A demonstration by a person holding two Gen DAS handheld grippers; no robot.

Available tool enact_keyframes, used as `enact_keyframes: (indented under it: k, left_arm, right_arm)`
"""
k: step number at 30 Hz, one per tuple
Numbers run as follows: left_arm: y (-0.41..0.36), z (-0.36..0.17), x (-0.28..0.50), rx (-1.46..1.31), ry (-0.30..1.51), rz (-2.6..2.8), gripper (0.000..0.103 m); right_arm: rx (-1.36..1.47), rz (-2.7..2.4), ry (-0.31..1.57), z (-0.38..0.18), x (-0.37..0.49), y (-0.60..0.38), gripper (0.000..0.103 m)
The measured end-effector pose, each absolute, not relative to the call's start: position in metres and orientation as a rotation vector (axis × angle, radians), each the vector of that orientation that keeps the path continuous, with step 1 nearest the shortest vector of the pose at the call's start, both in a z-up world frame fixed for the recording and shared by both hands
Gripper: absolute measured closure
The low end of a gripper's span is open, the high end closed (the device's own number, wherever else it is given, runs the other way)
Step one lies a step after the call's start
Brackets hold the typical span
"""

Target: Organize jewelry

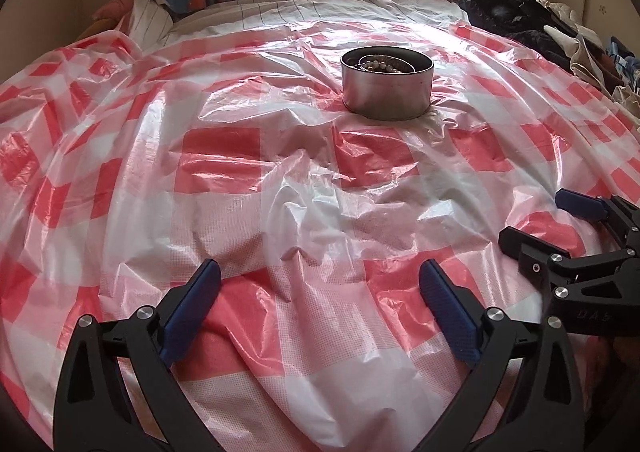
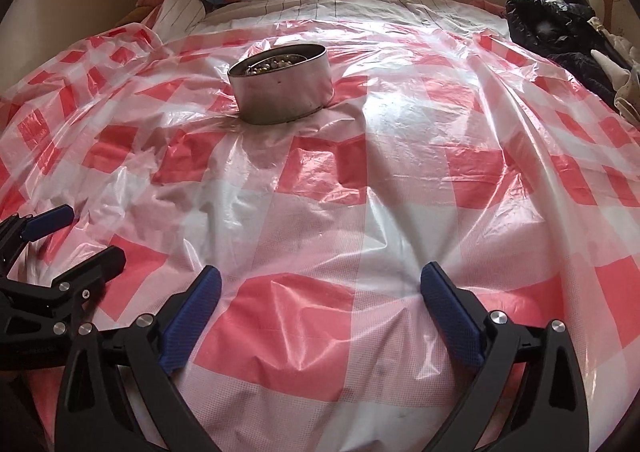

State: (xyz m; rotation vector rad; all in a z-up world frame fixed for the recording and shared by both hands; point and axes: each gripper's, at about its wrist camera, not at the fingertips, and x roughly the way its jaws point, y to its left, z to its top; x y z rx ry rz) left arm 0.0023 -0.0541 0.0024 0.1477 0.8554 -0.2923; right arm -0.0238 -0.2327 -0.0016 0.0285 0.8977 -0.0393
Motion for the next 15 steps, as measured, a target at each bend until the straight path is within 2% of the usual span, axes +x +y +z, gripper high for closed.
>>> enact_keyframes:
  k: [15]
  left_arm:
    - [-0.0518,-0.0001,0.0042,0.124,0.862,-0.303,0.008]
  right_arm:
    - [0.03,-0.062,0.872,-0.0015,-0.0279,-0.2303,0.007]
